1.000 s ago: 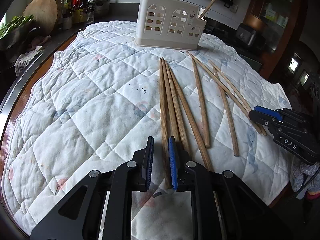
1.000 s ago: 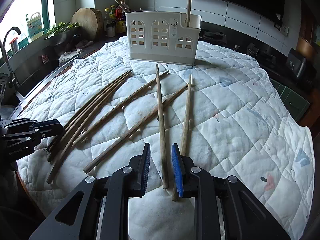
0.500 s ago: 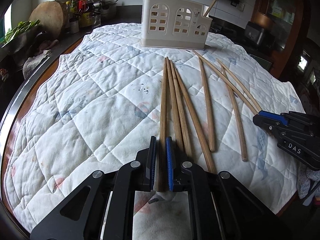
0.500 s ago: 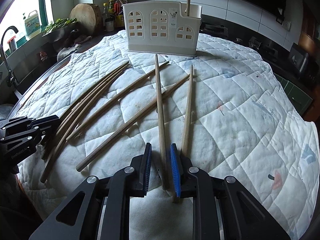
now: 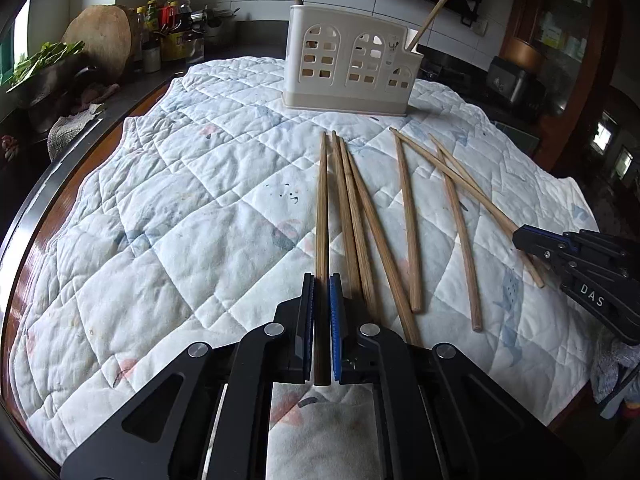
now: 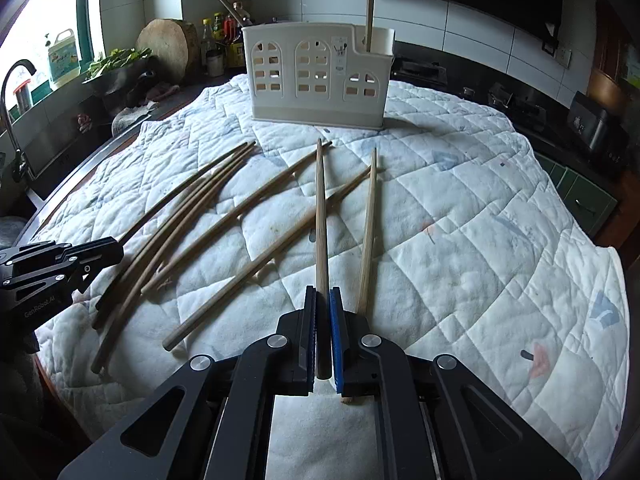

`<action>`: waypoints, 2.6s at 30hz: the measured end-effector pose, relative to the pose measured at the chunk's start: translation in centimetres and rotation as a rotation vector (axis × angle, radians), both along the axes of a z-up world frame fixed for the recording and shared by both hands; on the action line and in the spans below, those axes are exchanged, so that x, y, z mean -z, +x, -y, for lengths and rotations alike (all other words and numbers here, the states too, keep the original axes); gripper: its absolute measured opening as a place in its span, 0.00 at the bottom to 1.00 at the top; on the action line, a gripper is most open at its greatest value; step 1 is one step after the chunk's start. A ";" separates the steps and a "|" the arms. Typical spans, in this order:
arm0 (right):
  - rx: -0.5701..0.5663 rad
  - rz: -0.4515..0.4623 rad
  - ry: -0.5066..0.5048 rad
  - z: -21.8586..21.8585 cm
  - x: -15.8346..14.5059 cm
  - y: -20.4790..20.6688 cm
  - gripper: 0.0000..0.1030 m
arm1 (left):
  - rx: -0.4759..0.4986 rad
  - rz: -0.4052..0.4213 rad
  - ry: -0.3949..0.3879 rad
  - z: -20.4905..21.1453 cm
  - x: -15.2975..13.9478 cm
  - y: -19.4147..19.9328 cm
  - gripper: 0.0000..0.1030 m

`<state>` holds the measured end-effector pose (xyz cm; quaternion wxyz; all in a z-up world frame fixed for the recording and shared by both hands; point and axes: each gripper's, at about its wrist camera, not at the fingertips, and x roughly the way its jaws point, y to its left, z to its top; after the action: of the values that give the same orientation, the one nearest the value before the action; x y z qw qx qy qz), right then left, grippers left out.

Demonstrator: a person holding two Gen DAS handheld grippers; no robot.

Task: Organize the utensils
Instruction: 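Close the left tool on a chopstick while the right tool grasps another chopstick, then raise the left tool's chopstick into the holder while the right tool inserts its chopstick, then open the left tool over the holder while the right tool opens, then lift both away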

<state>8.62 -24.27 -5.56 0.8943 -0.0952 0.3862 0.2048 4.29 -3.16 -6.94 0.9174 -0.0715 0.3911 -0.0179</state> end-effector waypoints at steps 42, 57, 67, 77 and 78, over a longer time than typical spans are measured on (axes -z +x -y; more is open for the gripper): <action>0.032 0.303 0.020 -0.3 -22.4 12.0 0.06 | 0.098 0.409 -0.060 -3.9 -21.3 9.9 0.06; -0.001 0.248 0.002 -2.7 -21.2 16.7 0.06 | -0.039 0.486 -0.097 -6.0 -24.0 16.3 0.06; -0.009 0.196 -0.023 -3.8 -19.2 18.5 0.06 | -0.006 0.360 -0.107 -6.1 -20.3 19.8 0.06; 0.009 0.193 0.001 -3.5 -18.8 19.1 0.07 | 0.006 0.348 -0.085 -5.7 -19.8 19.5 0.20; 0.009 0.197 0.004 -3.4 -18.9 18.9 0.08 | 0.008 0.351 -0.081 -5.6 -19.9 19.4 0.20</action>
<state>27.55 -20.84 13.39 0.9291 -0.1116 0.2962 0.1913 23.71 2.47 12.91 0.9679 -0.1026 0.2240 -0.0493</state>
